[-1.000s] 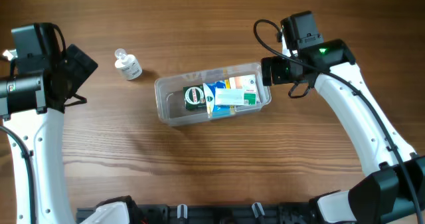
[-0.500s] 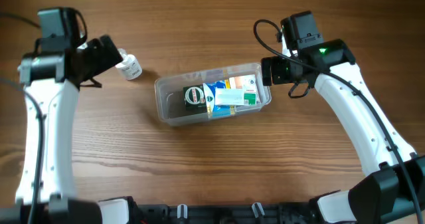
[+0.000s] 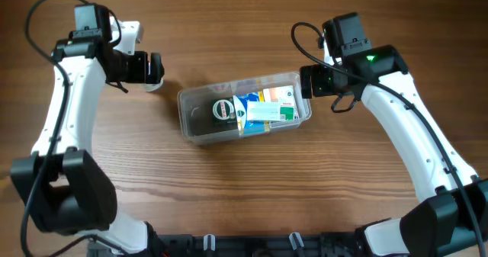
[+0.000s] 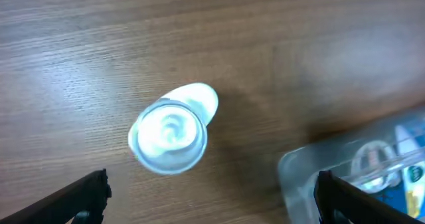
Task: Pack container
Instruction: 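Move the left gripper toward the small white bottle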
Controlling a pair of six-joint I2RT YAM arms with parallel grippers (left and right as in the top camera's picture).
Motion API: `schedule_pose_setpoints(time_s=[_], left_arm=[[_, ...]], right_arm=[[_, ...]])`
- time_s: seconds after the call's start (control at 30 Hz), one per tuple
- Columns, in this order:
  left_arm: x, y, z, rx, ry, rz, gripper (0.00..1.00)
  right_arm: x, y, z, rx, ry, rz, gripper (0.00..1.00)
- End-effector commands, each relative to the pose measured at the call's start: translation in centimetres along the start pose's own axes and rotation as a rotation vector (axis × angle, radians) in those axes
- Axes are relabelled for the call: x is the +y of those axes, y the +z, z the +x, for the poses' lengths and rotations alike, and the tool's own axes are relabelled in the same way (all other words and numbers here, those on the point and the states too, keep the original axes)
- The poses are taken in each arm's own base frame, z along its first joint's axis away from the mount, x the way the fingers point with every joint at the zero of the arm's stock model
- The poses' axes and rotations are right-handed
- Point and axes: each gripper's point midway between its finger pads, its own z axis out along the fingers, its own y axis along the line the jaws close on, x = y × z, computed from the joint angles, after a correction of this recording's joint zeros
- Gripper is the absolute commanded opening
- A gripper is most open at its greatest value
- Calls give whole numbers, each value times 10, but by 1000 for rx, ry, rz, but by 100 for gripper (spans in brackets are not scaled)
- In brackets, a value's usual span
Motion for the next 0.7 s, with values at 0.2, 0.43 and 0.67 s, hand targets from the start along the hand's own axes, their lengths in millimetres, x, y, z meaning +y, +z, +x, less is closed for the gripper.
schedule_pose_setpoints(time_s=[0.2, 0.43, 0.67], left_arm=[[16, 24, 6, 66, 201, -57, 100], [22, 41, 4, 81, 326, -62, 99], [29, 65, 12, 130, 358, -61, 95]], right_arm=[[-3, 1, -5, -7, 1, 13, 100], [-3, 1, -5, -7, 1, 13, 100], [-3, 1, -5, -7, 1, 13, 99]])
